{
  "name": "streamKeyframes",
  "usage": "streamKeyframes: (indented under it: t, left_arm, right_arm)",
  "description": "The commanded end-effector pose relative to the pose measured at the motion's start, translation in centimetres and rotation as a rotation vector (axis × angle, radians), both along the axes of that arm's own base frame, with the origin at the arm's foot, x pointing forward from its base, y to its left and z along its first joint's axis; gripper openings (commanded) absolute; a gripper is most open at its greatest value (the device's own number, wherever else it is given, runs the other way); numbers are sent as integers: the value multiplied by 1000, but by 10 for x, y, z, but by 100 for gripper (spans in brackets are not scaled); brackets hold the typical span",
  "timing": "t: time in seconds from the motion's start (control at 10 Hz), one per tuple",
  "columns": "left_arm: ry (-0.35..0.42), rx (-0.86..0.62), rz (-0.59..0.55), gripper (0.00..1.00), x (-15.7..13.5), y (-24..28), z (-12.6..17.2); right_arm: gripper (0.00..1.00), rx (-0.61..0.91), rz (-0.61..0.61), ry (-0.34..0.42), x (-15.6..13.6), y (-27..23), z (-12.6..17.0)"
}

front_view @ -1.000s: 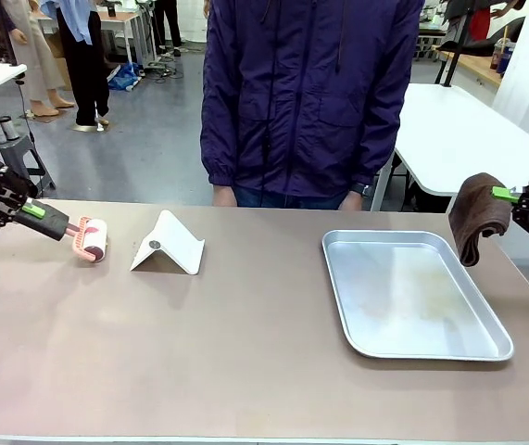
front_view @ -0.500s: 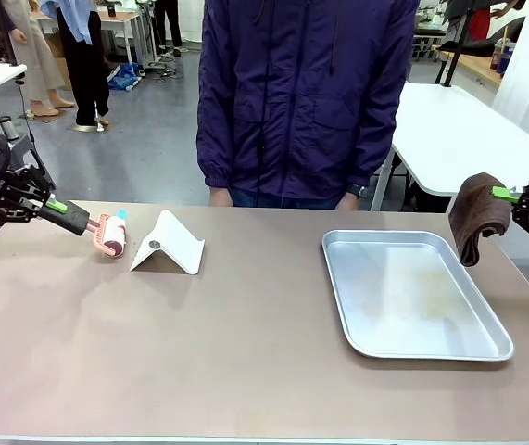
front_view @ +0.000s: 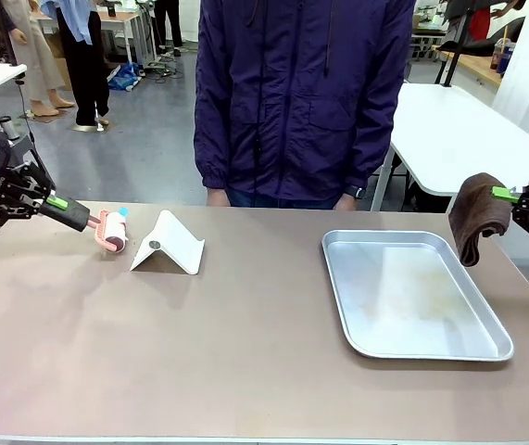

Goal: Clean the surface of the table.
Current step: Clean the area not pointed to by the person.

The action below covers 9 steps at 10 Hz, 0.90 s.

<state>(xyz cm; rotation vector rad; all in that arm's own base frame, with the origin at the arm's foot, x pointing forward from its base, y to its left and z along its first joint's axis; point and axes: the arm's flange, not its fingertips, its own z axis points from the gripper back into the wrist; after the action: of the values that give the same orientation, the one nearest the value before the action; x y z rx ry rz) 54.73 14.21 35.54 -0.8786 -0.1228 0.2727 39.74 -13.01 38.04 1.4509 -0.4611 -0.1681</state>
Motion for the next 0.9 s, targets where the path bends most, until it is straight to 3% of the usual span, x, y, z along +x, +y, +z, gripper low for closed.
streamKeyframes:
  t: [0.0, 0.2, 0.3, 0.5, 0.8]
  left_arm:
    - [-113, -74, 9, 22, -13, 3, 22]
    - [-243, -154, -4, 22, -42, 14, 57]
    - [-272, -165, -11, 22, -59, 23, 70]
    - [-295, -190, -37, 22, -103, 48, 84]
    - [-290, -298, -167, 22, -207, 92, 100]
  right_arm:
    - [8, 29, -6, 0, 3, 1, 7]
    - [8, 29, -6, 0, 3, 1, 7]
    - [8, 29, -6, 0, 3, 1, 7]
    - [8, 29, -6, 0, 3, 1, 7]
    - [8, 29, -6, 0, 3, 1, 7]
